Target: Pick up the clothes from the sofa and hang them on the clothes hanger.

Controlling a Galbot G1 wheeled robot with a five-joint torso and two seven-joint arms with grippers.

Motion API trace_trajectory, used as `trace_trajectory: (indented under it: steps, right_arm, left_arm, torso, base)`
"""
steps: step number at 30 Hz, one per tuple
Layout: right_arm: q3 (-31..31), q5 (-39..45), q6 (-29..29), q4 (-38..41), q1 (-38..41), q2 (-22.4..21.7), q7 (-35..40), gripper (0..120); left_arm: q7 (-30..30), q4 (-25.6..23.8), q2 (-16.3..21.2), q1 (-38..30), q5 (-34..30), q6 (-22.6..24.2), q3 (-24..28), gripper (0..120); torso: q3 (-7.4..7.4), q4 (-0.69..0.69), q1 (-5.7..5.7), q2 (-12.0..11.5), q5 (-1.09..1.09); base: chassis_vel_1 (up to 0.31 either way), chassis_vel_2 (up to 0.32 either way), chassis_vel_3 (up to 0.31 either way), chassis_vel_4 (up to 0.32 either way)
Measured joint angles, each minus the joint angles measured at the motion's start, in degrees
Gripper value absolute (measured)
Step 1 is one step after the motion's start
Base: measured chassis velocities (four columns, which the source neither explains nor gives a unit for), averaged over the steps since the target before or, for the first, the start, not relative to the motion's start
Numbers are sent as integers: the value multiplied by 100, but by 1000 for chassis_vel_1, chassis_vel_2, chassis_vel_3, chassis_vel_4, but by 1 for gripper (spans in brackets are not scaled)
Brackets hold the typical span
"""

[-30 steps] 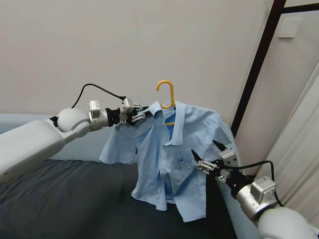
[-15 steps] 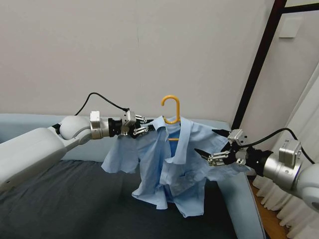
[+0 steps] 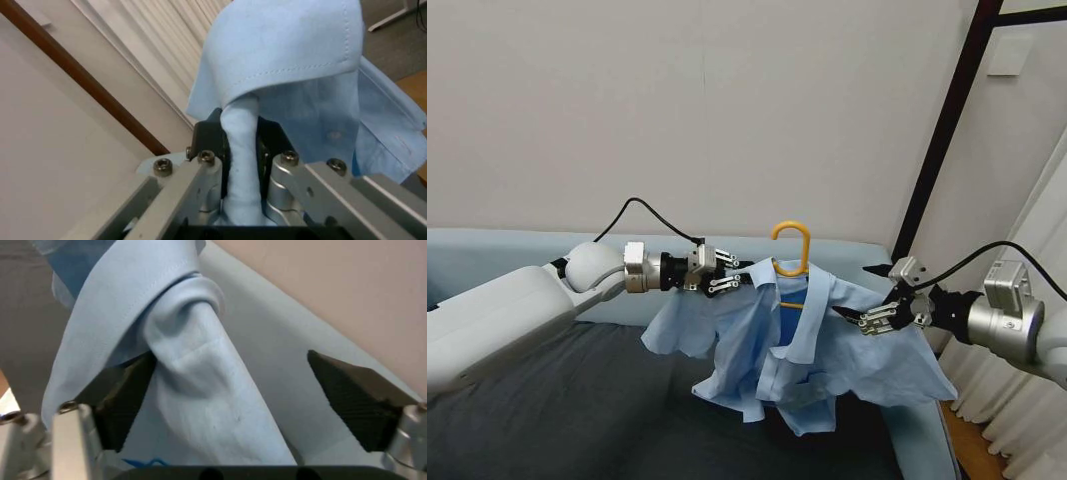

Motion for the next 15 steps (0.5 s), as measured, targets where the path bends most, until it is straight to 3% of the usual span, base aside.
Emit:
trace_trajectory:
  steps: [2,5,11,15]
  right_arm:
    - [-11,45,-26,4,1,-21,-1,84]
    - [-35,176,-65,8,7,-95,-37,69]
    - [-63,263,-14,63,16,-173,-179,51]
    - [-195,188,287,83,18,-184,-260,32]
  left_arm:
    - [1,-12,-1,11,0,-6,0,7]
    - [16,-11,27,36,-1,-55,-21,7]
    - [35,12,43,27,-69,-126,-30,7]
    - [16,-3,22,20,-77,-140,-20,7]
  torso:
    - [0,1,0,0,0]
    - [0,3,0,0,-1]
    - [0,3,0,0,-1]
    - [0,2,0,0,-1]
  base:
    - [0,0,0,0]
    - [0,0,0,0]
    - [0,0,0,0]
    - [0,0,0,0]
